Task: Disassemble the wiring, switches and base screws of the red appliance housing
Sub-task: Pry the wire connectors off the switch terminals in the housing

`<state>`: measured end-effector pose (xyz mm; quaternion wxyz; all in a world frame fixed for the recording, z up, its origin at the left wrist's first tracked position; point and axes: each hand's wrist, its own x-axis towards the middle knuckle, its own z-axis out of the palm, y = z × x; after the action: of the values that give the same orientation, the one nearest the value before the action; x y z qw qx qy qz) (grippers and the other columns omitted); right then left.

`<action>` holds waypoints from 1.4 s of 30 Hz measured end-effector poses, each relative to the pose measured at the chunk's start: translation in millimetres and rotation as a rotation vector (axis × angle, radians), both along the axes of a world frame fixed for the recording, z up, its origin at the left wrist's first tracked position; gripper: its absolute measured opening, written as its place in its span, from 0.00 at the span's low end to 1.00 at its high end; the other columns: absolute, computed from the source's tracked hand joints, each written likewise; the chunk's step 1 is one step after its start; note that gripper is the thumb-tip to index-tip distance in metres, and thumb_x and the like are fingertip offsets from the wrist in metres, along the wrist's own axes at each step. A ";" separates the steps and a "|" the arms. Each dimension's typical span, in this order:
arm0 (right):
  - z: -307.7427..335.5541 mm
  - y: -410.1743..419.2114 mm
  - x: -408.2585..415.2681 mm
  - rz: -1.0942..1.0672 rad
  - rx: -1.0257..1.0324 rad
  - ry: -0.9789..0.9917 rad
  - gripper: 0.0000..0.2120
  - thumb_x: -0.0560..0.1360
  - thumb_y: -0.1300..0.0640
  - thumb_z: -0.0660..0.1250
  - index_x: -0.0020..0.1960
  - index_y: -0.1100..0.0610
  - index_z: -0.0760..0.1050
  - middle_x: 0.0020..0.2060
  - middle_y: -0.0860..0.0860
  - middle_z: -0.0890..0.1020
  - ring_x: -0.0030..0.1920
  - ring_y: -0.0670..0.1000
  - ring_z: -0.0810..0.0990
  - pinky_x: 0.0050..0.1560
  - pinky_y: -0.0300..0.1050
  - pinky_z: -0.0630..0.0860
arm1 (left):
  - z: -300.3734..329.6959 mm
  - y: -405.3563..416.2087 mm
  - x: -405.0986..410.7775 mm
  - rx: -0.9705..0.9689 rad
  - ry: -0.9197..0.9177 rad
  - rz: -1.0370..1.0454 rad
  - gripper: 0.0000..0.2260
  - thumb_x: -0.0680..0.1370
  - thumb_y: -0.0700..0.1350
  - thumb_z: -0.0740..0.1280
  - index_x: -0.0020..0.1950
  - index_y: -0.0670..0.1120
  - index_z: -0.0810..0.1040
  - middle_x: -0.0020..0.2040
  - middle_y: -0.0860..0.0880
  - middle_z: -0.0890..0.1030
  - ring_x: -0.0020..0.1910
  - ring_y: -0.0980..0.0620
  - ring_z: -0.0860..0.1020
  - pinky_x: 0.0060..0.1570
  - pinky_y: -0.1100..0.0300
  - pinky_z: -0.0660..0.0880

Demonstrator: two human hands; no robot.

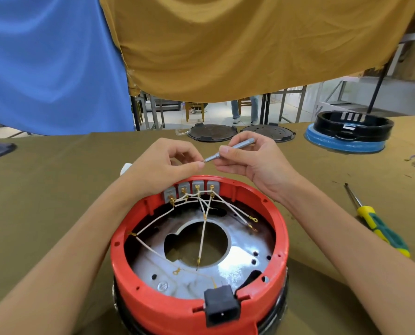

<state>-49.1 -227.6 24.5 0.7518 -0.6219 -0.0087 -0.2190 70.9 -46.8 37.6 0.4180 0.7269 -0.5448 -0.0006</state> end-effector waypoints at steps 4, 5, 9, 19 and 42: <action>1.0 1.2 -2.5 0.024 -0.081 0.025 0.11 0.70 0.63 0.75 0.47 0.62 0.75 0.42 0.61 0.85 0.41 0.57 0.87 0.44 0.47 0.84 | -3.0 -1.7 -0.1 0.017 -0.008 0.007 0.03 0.77 0.43 0.72 0.44 0.49 0.85 0.38 0.54 0.83 0.37 0.57 0.79 0.37 0.64 0.74; 2.1 1.1 -3.3 0.027 -0.097 0.030 0.10 0.71 0.64 0.74 0.49 0.63 0.75 0.43 0.62 0.85 0.42 0.57 0.87 0.44 0.47 0.84 | -3.3 -2.2 -0.4 0.025 -0.003 0.000 0.02 0.77 0.44 0.73 0.44 0.49 0.85 0.39 0.53 0.83 0.38 0.55 0.80 0.38 0.62 0.75; 2.9 2.7 -3.6 0.015 -0.070 0.057 0.09 0.76 0.66 0.71 0.51 0.60 0.71 0.43 0.63 0.85 0.42 0.59 0.87 0.45 0.51 0.85 | -3.3 -2.6 -2.5 0.053 0.039 -0.048 0.07 0.74 0.52 0.72 0.45 0.50 0.85 0.39 0.54 0.84 0.40 0.56 0.81 0.39 0.69 0.73; 7.2 -2.7 -6.6 -0.009 -0.089 0.094 0.13 0.80 0.68 0.65 0.52 0.56 0.62 0.41 0.63 0.82 0.40 0.62 0.86 0.47 0.57 0.84 | -1.7 8.0 2.5 0.362 0.069 -0.054 0.04 0.75 0.53 0.72 0.47 0.58 0.79 0.61 0.58 0.77 0.62 0.65 0.74 0.67 0.57 0.67; -1.1 9.7 -2.1 -0.250 -0.616 0.003 0.14 0.81 0.69 0.61 0.54 0.53 0.61 0.43 0.56 0.77 0.40 0.57 0.85 0.49 0.57 0.83 | -3.5 2.8 -4.6 0.388 -0.122 0.047 0.03 0.74 0.55 0.71 0.43 0.59 0.78 0.48 0.59 0.79 0.51 0.61 0.77 0.58 0.48 0.75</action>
<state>-51.2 -218.0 23.3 0.4956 -0.8167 0.0028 -0.2957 66.3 -43.9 34.1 0.2363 0.8051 -0.5416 -0.0515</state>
